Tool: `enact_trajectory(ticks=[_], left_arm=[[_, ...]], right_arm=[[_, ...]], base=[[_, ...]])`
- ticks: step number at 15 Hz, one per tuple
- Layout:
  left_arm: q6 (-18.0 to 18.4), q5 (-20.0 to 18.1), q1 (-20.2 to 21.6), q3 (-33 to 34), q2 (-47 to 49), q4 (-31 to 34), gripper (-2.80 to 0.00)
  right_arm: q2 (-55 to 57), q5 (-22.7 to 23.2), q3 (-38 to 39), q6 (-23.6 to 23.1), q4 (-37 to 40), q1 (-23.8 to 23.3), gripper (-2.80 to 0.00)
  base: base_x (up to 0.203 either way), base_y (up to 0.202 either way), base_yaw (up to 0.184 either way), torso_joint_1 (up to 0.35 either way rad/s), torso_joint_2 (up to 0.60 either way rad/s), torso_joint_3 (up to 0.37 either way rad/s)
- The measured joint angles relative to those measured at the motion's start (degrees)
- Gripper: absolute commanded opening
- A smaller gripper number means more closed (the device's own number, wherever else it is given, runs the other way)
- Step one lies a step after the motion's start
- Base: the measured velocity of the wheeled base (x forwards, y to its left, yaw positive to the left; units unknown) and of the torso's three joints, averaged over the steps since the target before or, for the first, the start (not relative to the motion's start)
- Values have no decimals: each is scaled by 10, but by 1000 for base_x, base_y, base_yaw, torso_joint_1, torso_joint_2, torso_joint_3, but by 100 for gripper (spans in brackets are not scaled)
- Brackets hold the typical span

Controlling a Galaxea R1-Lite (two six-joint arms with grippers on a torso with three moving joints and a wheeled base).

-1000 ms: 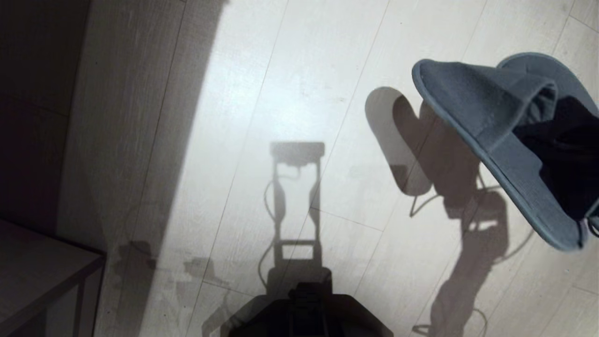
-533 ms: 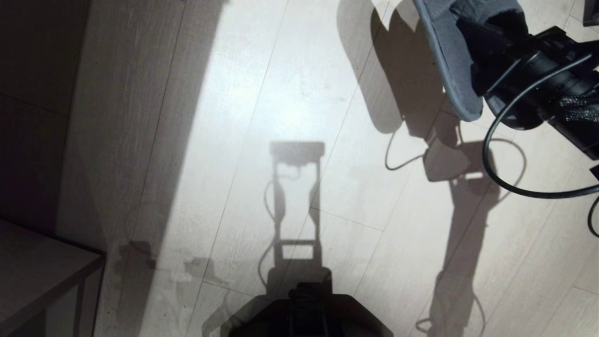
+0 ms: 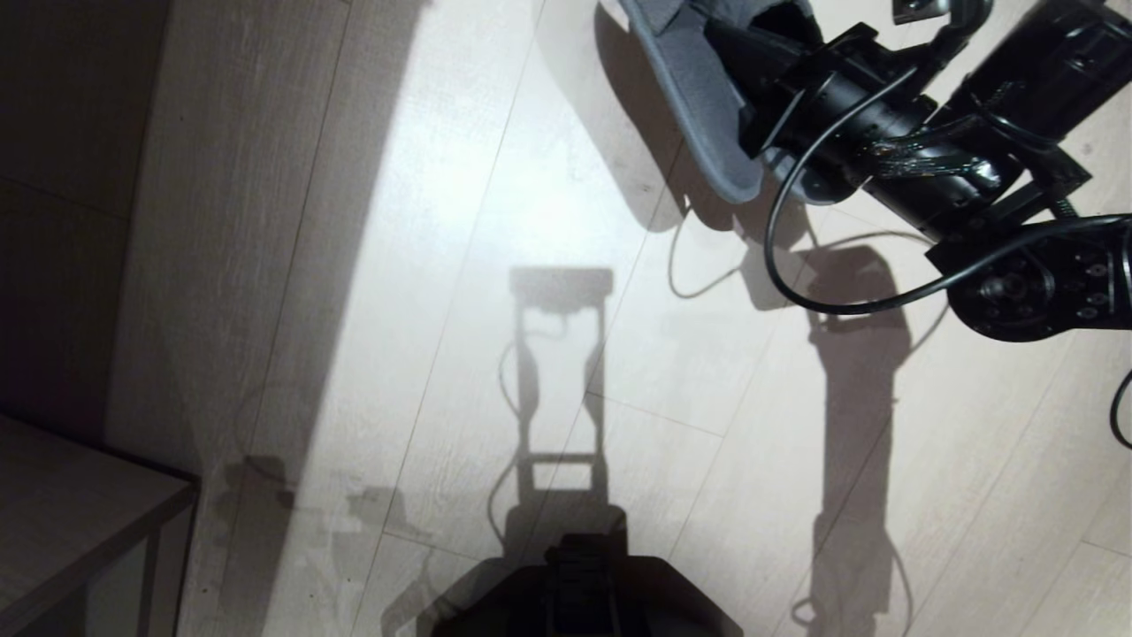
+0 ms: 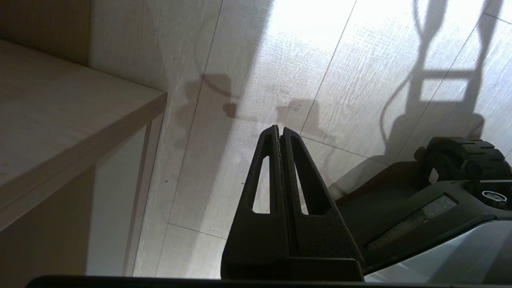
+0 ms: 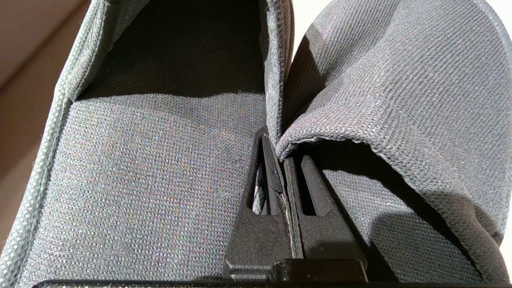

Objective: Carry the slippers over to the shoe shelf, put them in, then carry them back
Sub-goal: Place the slippers on the floor

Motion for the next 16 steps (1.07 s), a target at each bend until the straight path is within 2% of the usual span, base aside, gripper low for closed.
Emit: enact_trajectory(ticks=[4, 6, 10, 14, 16], left_arm=[[-1, 0, 0, 0, 0, 0, -280], [0, 0, 0, 0, 0, 0, -280], [0, 0, 0, 0, 0, 0, -280], [0, 0, 0, 0, 0, 0, -280], [0, 0, 0, 0, 0, 0, -280]], right_arm=[[71, -21, -62, 0, 22, 67, -280], [95, -64, -73, 2, 30, 95, -280], [135, -142, -77, 38, 22, 121, -280], [167, -150, -87, 45, 9, 132, -280], [183, -154, -98, 73, 13, 140, -280]], base=[[0, 0, 0, 0, 0, 0], [0, 0, 0, 0, 0, 0], [0, 0, 0, 0, 0, 0], [0, 0, 0, 0, 0, 0], [0, 0, 0, 0, 0, 0]])
